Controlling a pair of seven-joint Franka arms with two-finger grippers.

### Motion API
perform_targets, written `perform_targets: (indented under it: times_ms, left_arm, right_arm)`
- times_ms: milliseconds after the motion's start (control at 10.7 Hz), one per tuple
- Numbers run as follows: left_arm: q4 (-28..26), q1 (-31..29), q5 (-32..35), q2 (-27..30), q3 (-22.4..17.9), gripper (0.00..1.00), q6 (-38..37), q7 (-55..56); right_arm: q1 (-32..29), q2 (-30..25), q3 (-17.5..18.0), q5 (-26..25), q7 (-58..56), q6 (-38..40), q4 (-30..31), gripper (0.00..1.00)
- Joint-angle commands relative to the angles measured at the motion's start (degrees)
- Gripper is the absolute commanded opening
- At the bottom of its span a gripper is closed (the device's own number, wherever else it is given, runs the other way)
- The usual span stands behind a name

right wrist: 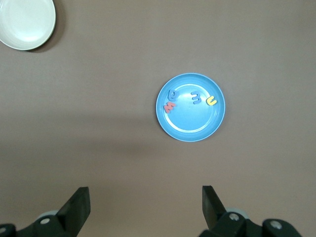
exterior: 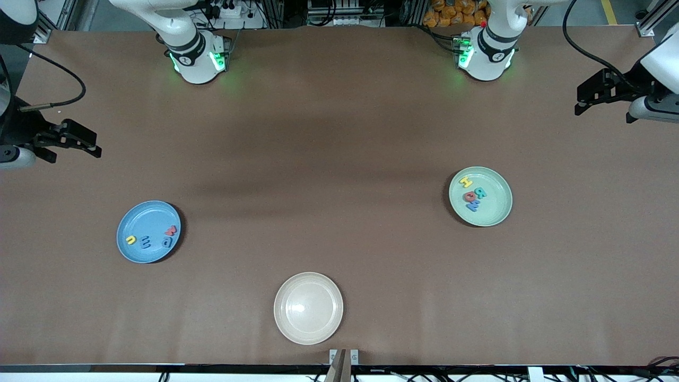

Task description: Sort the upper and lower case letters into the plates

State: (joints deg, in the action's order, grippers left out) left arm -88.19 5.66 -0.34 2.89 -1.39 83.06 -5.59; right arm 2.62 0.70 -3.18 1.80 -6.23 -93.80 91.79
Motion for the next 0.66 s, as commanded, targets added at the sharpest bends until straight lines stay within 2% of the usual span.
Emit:
perform_targets:
  times_ms: [0, 562]
  left_arm:
    - [-1.4, 0.6, 1.0, 1.2, -0.9, 1.00, 1.1, -0.7]
    - [-1.3, 0.1, 1.2, -0.1, -1.0, 1.00, 6.3, -0.7]
  right_arm:
    - [-1.0, -0.3, 1.8, -2.4, 0.6, 1.2, -1.4, 1.00]
    - [-1.0, -0.3, 1.8, -2.4, 0.8, 3.1, -3.1, 1.00]
